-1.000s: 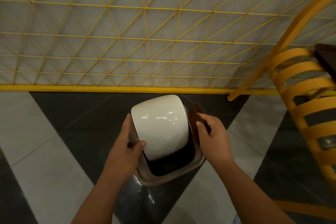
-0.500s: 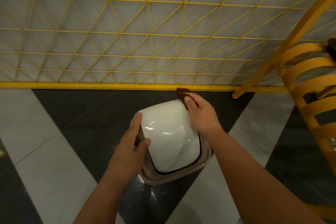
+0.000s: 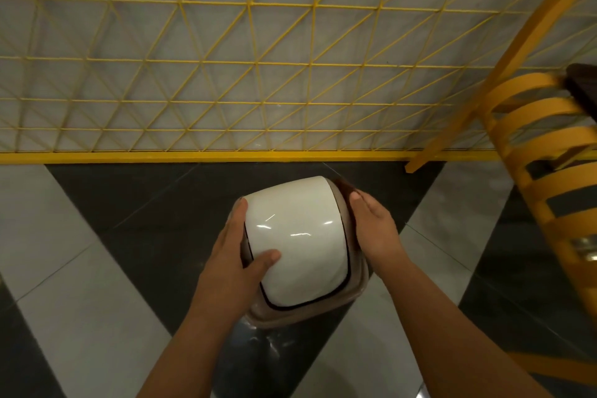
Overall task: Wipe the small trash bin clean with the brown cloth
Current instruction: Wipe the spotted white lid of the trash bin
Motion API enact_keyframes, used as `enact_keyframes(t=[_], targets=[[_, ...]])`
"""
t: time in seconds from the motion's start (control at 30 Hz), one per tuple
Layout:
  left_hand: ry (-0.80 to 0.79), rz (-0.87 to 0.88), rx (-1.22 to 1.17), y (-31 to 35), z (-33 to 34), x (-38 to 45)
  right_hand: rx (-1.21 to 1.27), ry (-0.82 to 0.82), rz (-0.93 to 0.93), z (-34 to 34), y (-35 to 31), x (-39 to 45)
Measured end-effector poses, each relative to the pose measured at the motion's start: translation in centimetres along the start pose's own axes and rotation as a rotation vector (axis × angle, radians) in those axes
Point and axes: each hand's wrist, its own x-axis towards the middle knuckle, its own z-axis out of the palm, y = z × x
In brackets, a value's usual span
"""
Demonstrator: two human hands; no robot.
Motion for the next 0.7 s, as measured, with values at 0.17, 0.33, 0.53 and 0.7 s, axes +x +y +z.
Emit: enact_keyframes(t=[0.17,0.33,0.53,0.7], targets=[[-0.01,-0.008,0.018,0.1,0.1,0.2,0.036,0.039,0.07,-1.1,2.6,-2.9],[-0.028,-0.029,0.028,0.1,0.1,0.4,0.057,0.079,0.099,-1.8,4.3,-6.1],[-0.061,-0.004,-0.02,0.1,-0.3,0.4,-0.085,-0.049,0.229,-3.9,4.5,-7.4],[-0.095,-0.021,-0.299,-0.1,-0.3,-0.9,0.045,0.005,0.214,-5.5,2.2,-6.0]])
